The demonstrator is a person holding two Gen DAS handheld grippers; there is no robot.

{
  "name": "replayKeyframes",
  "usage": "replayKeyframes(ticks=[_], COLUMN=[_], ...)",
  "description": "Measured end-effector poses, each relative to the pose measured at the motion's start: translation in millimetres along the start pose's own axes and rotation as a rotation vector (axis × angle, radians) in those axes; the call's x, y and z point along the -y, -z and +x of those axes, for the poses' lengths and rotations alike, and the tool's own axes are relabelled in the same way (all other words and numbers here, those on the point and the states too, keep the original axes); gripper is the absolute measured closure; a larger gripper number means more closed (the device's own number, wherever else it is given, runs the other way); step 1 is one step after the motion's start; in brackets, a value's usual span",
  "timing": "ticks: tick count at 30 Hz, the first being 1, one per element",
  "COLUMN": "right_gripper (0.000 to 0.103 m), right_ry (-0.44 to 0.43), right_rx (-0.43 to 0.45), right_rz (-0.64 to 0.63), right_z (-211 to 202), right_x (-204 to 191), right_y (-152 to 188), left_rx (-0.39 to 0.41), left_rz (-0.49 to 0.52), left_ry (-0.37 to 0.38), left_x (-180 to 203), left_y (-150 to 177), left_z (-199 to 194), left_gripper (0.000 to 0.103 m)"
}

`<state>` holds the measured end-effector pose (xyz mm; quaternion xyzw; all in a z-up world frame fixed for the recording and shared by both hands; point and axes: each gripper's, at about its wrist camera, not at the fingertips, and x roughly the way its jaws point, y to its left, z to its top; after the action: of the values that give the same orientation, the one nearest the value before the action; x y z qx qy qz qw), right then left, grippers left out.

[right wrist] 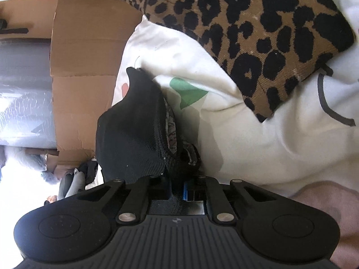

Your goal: Fold clothes

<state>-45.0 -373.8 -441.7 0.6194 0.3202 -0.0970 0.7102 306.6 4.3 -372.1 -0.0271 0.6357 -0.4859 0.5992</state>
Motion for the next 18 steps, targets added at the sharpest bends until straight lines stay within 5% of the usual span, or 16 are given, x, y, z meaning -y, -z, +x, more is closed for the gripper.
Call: replayKeyframes(ticks=[18], right_gripper=[0.097], right_ry=[0.039], right_rx=[-0.121], right_rz=[-0.037], right_z=[-12.3], right_x=[-16.2], right_y=[33.6], left_rx=[-0.127], left_rz=[0.081], left_ry=[-0.067], left_x=[15.3], left_y=[6.6], left_z=[-27.4], left_gripper=[0.097])
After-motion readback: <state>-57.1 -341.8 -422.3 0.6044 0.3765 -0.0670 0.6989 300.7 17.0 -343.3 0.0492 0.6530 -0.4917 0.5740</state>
